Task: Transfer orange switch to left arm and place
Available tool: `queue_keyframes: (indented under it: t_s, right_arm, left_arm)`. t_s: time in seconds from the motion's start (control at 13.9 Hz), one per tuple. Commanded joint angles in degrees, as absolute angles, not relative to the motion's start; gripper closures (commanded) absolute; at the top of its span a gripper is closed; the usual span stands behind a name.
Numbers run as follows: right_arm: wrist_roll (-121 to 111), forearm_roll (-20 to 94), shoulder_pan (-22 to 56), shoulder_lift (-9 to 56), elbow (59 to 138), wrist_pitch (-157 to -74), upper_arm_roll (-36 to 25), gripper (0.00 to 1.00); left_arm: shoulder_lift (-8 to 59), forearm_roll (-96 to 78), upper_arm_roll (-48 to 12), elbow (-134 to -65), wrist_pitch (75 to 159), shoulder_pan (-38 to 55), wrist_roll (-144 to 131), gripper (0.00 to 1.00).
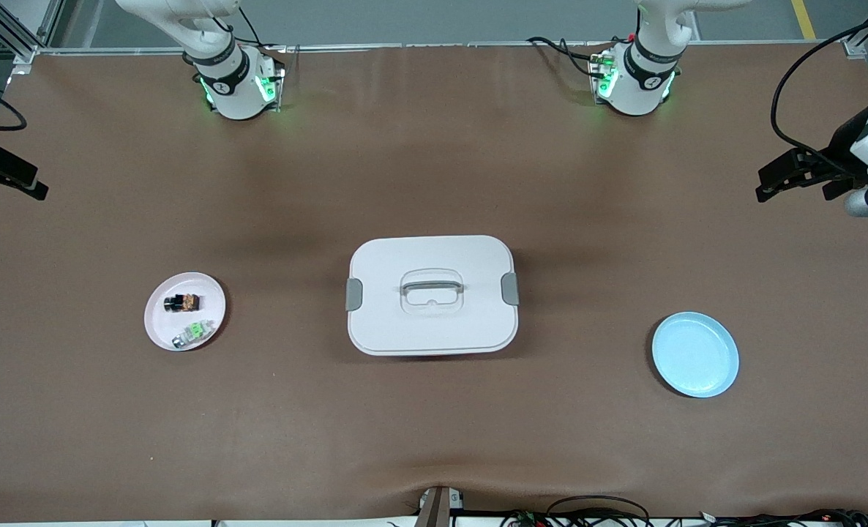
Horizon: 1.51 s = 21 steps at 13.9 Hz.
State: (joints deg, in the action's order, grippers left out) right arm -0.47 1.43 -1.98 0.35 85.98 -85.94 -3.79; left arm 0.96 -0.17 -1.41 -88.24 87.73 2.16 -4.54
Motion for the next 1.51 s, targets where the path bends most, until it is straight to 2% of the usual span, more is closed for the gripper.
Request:
queue_keyframes:
  t_s: [0.0,0.43,0.65,0.86,1.15,1.44]
  right_arm:
    - [0.18,1.06,-2.29,-1.23,87.45,-86.57,-3.52,0.0]
    - [0.26,0.88,-3.25,-0.79,87.45,-84.56,-3.6,0.0]
    - [-0.26,0.26,-5.27,3.6,86.49,-82.36,-3.6,0.0]
    - [-0.26,-4.12,-4.22,5.62,86.22,-82.79,-3.25,0.0]
    - [-0.35,-4.14,-5.27,10.88,85.7,-83.85,-3.34,0.0]
    - [-1.14,-0.53,-6.24,11.6,86.22,-85.78,-3.43,0.0]
  left_arm:
    - [1.23,-0.53,-1.49,-87.63,86.75,1.93,-3.6,0.0]
    - [1.23,-0.62,-1.49,-87.36,86.75,1.76,-3.43,0.0]
    - [1.23,-0.7,-1.49,-87.36,86.75,1.93,-3.43,0.0]
    - [1.23,-0.62,-1.49,-87.36,86.75,2.02,-3.43,0.0]
    - [1.23,-0.62,-1.49,-87.1,86.75,1.76,-3.43,0.0]
    - [1.23,-0.53,-1.49,-87.1,86.75,2.11,-3.43,0.0]
